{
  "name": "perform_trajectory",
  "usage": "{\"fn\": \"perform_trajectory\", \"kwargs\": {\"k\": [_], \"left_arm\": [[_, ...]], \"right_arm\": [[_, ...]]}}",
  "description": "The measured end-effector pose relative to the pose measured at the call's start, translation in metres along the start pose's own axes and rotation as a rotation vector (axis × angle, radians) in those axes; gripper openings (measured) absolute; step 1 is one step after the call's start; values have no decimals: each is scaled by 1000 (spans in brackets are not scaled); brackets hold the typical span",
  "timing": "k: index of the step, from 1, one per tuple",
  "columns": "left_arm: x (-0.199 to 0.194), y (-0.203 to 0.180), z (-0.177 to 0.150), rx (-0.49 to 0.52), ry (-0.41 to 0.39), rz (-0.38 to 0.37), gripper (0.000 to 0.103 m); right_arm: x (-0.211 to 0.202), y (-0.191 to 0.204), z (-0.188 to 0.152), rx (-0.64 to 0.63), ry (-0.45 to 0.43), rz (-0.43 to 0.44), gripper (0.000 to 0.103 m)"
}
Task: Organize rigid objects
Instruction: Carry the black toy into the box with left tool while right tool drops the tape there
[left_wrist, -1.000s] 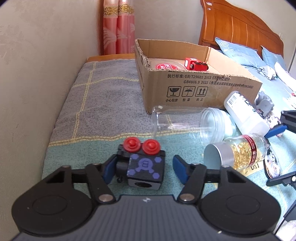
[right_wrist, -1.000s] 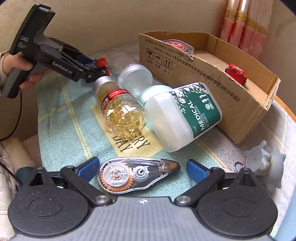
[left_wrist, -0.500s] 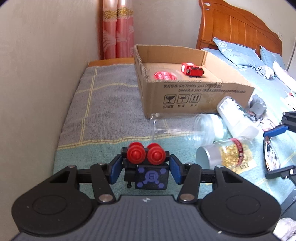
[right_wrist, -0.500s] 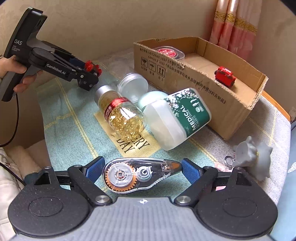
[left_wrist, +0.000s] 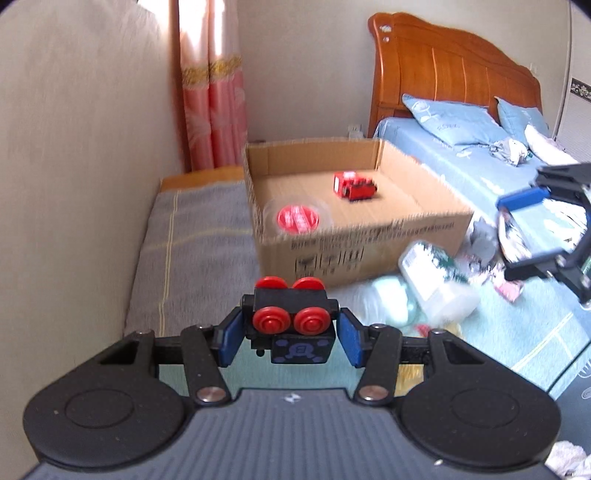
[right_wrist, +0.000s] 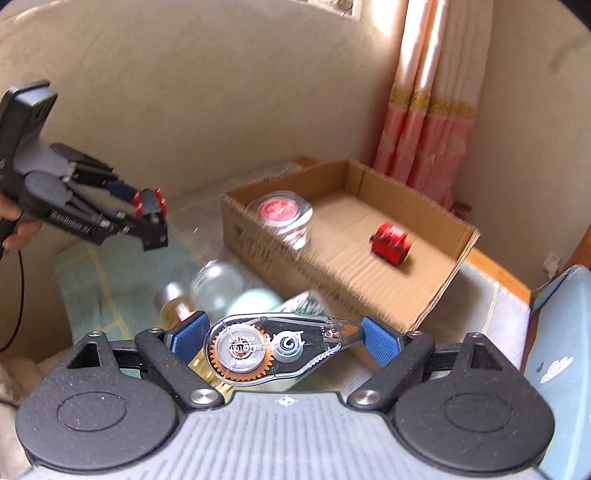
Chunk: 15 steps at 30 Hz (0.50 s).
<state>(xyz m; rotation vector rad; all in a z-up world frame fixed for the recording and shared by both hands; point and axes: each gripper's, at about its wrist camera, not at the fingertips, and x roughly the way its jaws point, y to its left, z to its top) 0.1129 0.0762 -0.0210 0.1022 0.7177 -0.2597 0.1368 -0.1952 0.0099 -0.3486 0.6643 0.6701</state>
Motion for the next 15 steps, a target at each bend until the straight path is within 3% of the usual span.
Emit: {"fn": "perform_trajectory", "kwargs": {"k": [7,13,15], "left_arm": [[1,-6,43,28,-71,-5,53],[10,-10,85,48,-110,-31,53],[14,-12,98,59,-110,-37,53]], "right_arm": [[17,-28,44,68,-50,-85,92],[47,-53,60,209,9,-175,93],[53,-59,59,255,26,-163,103]]}}
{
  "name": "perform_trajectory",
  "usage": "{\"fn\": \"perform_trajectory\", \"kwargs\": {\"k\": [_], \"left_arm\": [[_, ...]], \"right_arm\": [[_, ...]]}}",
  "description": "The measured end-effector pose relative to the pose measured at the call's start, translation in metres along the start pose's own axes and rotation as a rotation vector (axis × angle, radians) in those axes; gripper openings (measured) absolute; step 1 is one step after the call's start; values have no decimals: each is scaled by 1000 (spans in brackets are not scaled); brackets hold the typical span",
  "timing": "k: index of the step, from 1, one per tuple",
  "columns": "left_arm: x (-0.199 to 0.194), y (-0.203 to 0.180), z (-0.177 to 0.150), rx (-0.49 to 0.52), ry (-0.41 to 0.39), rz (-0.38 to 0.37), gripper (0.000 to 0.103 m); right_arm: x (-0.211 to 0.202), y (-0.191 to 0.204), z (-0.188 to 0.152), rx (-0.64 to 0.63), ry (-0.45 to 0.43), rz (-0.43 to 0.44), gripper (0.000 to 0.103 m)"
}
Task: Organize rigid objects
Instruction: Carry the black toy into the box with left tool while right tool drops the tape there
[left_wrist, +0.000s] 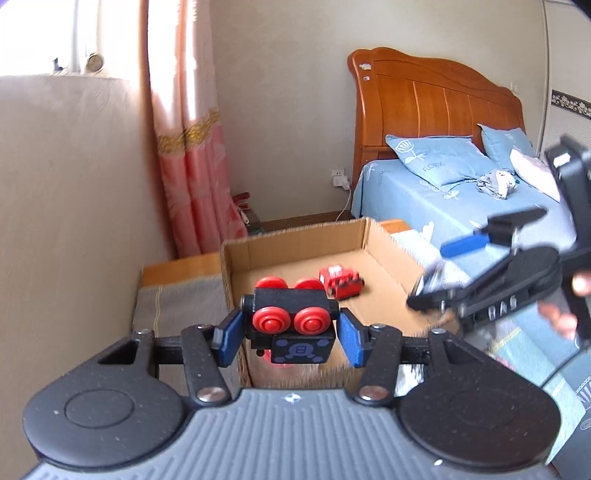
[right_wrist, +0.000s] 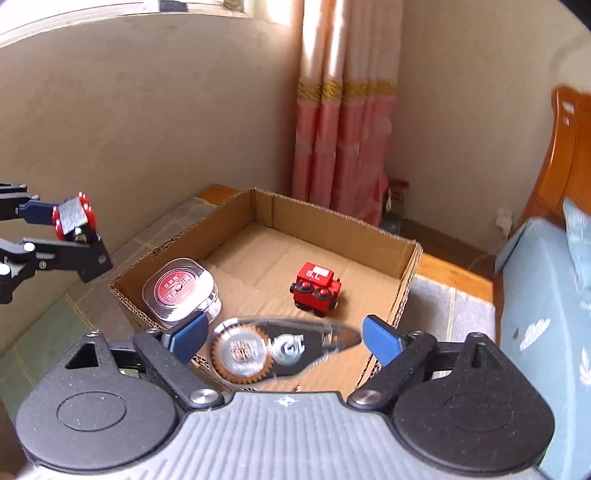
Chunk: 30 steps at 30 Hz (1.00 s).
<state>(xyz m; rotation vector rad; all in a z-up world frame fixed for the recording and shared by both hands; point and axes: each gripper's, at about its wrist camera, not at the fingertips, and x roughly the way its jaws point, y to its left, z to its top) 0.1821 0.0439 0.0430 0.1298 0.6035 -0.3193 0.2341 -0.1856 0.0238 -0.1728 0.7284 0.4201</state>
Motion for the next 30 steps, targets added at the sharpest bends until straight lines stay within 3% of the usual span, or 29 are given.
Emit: {"fn": "perform_trajectory", "kwargs": {"k": [12,17,25,26,27,28,30], "left_arm": [[46,-4,48,26,63,-11,53],[79,-5,61,34,148,-16,53],[135,2,64,-8,283,2,54],[139,2,65,-13,281,28,63],[143,3,66,-11,275,57,83],[145,3,67,-8,269,92,93],[142,2,65,2,241,142,98]], "right_arm": [[-24,-20,-22,244,18,-40,103],[-42,-11,-37,271,29,-119,103],[-73,3,-62,340,-25,-105,103],[-74,4,-63,342,-30,-115,103],[-75,5,-64,340,-34,-127,103],[-77,6,-65,335,-34,-137,103],[-77,7,-67,332,-31,-154,103]]}}
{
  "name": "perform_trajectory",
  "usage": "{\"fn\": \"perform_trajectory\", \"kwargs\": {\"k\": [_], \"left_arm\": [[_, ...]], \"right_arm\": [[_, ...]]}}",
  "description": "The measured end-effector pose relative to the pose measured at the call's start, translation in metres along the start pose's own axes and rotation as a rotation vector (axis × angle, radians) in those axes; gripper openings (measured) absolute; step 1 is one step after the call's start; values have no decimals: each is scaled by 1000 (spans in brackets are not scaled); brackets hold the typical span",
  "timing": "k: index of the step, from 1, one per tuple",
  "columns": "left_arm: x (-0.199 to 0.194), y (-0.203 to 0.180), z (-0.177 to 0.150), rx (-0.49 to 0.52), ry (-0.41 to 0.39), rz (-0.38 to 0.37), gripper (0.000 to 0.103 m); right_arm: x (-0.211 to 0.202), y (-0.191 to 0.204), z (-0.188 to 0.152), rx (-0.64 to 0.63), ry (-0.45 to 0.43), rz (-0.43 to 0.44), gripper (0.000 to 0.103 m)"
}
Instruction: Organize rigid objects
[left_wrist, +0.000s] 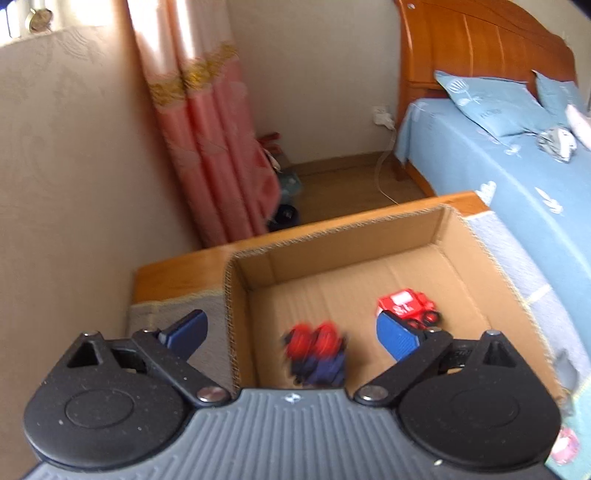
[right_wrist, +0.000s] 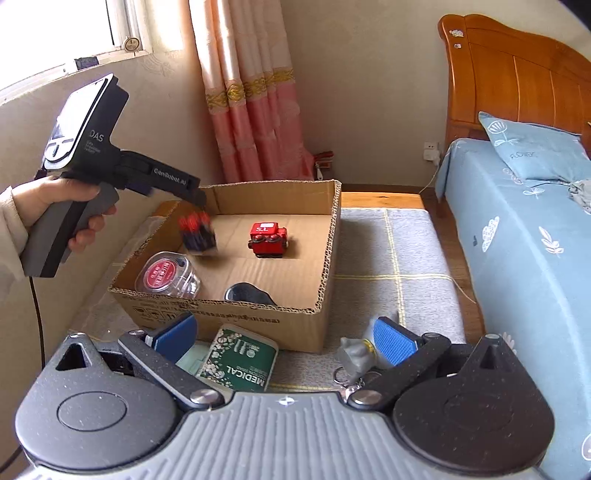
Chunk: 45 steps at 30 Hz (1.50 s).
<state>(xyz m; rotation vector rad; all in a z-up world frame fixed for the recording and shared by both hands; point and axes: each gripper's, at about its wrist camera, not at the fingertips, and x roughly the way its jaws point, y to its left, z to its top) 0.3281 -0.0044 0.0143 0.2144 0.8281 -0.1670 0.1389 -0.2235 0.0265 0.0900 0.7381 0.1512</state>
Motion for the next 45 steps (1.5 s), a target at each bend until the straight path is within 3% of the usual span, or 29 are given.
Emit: {"fn": "perform_trajectory", "kwargs": {"k": [14,21,29,34,39,45], "left_arm": [[-45,3,-28,4,-66,-104,98],[-79,-7,-68,0,-102,-127,101],[-101,-24,-123,-20,-128,-114,101],[-108,-38,-151,-55,-152,-101,101],[-106,-46,-169,-82,-128,-124,101],[-106,-48,-180,-94,-107,-142,101]], "right_arm": [[12,5,-11,-14,10,-28,103],[13,4,-27,-108,-38,-70,103],[19,-10,-68,-191,-9,-43,103],[32,-30,-85,-157,21,-39,103],[54,-47,-93,-101,61,2,103],[63,-38,-91,-130,49,79,103]]}}
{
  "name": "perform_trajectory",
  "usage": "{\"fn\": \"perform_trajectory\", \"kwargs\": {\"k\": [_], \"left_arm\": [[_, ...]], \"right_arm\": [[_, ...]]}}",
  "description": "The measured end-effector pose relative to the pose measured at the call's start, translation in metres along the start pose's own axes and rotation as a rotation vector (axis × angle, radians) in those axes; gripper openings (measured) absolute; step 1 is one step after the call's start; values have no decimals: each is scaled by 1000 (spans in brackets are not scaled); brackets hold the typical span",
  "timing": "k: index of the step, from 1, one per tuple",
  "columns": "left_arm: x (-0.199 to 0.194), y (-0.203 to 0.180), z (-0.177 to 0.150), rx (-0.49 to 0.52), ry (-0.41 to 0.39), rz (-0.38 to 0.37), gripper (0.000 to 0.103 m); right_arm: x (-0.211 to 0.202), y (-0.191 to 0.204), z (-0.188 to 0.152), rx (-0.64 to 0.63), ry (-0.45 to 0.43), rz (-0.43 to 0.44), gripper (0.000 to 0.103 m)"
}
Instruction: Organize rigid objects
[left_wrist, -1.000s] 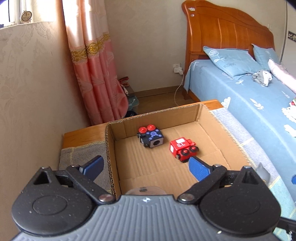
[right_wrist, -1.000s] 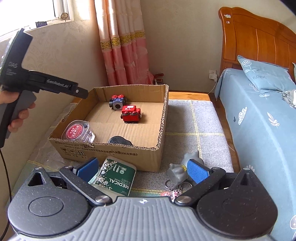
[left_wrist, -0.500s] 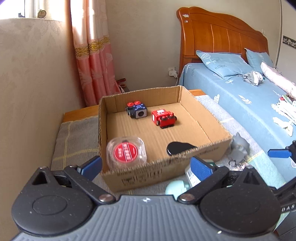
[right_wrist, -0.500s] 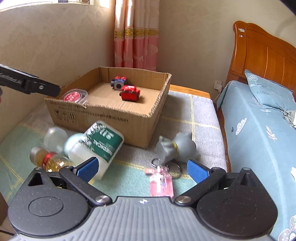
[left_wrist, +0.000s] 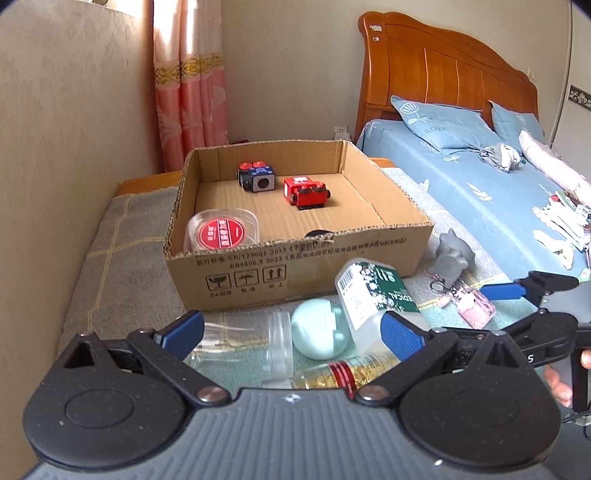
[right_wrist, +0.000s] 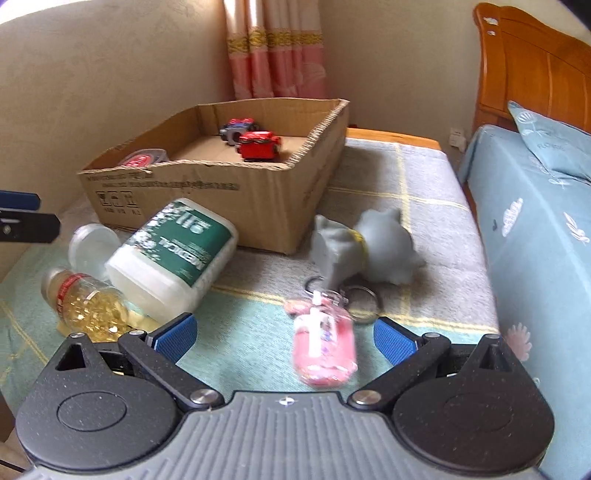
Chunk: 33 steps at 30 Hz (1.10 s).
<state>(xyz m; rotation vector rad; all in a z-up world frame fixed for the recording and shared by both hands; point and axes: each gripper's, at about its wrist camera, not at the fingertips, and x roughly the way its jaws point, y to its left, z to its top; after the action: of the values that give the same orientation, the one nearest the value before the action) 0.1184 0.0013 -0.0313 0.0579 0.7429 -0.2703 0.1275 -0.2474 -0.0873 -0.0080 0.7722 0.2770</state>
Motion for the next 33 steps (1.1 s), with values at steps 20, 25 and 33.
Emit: {"fn": "perform_trajectory", "kwargs": {"k": [20,25,33], "left_arm": [[11,-30,-32,107,80,-17,101],[20,-29,-34,90,79,0,101],[14,-16,-48,129,113,40,102]], "right_arm": [[-8,59,-32,-254,50,87,103],[-11,56,-32,-242,35,93,103],[-9,53,-30,-253,30,101,103]]}}
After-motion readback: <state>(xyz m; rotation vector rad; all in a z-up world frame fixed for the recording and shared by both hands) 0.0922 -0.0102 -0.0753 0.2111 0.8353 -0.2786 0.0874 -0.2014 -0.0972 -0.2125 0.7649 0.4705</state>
